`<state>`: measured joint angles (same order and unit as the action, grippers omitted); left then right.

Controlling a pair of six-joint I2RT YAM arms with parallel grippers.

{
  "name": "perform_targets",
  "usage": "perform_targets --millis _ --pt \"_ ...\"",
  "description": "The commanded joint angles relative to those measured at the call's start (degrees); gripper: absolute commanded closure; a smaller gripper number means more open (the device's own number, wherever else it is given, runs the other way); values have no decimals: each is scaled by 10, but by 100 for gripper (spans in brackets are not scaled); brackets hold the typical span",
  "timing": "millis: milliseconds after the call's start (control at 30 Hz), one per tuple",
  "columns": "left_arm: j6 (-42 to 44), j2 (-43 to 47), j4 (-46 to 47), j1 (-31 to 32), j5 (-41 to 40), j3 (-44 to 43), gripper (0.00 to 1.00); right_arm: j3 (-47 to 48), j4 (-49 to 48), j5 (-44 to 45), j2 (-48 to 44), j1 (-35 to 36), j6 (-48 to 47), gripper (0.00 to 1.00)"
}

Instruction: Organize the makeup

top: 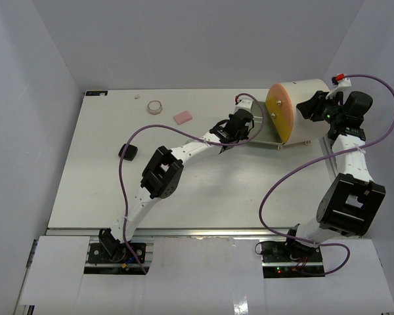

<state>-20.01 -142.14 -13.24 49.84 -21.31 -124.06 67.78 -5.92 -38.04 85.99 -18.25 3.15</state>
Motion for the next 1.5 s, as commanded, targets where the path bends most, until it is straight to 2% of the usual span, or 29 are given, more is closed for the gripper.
perform_targets --millis 0,400,800,1467 --pt "-5 27 82 40 41 -54 99 -18 27 -50 -6 30 32 55" --pt "-43 34 92 45 8 -53 100 -27 17 -46 -11 30 42 55" --pt "-122 46 95 59 -39 -30 100 -37 6 -41 -16 30 62 57" --pt "-120 29 146 97 -133 -32 100 -53 -10 -44 -20 30 74 58"
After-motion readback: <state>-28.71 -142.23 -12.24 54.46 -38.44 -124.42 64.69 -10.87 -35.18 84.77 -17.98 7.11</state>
